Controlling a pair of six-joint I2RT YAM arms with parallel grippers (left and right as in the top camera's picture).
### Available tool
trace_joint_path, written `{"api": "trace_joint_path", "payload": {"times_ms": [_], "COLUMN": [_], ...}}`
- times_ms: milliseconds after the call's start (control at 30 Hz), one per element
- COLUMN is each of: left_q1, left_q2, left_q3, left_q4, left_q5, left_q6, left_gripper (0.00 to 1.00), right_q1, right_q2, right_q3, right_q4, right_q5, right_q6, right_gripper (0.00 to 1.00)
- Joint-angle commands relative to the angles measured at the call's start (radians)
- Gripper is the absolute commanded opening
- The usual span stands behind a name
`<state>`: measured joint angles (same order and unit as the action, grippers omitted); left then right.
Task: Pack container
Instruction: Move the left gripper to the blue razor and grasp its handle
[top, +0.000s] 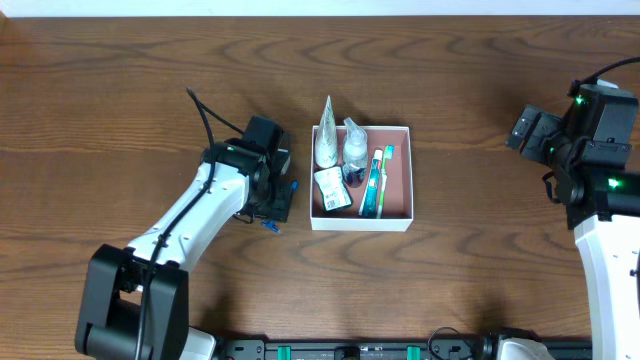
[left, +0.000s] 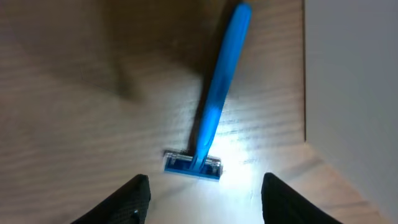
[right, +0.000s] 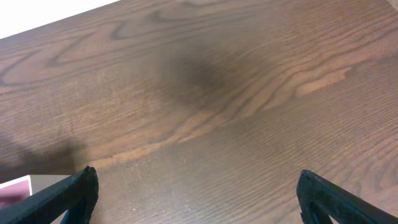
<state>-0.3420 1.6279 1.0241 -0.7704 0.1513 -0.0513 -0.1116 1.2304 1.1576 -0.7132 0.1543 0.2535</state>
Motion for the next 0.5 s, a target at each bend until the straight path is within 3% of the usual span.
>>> {"api": "trace_joint_path", "payload": {"times_ms": [0, 467], "left_q1": [0.005, 0.005], "left_q2": [0.018, 0.02], "left_q3": [-0.026, -0.113], "left_q4": [0.037, 0.149], "left_q5": [0.018, 0.021], "left_q6": [0.018, 0.018], "left_gripper": [0.59, 0.59], "right_q1": [-0.006, -0.006], "right_q2": [0.0, 0.0], "right_q3": [0.009, 0.009], "right_q4": [0.002, 0.002], "right_q5": [0.006, 0.006], "right_q6": [0.011, 0.012], "right_gripper": [0.99, 0.99]}}
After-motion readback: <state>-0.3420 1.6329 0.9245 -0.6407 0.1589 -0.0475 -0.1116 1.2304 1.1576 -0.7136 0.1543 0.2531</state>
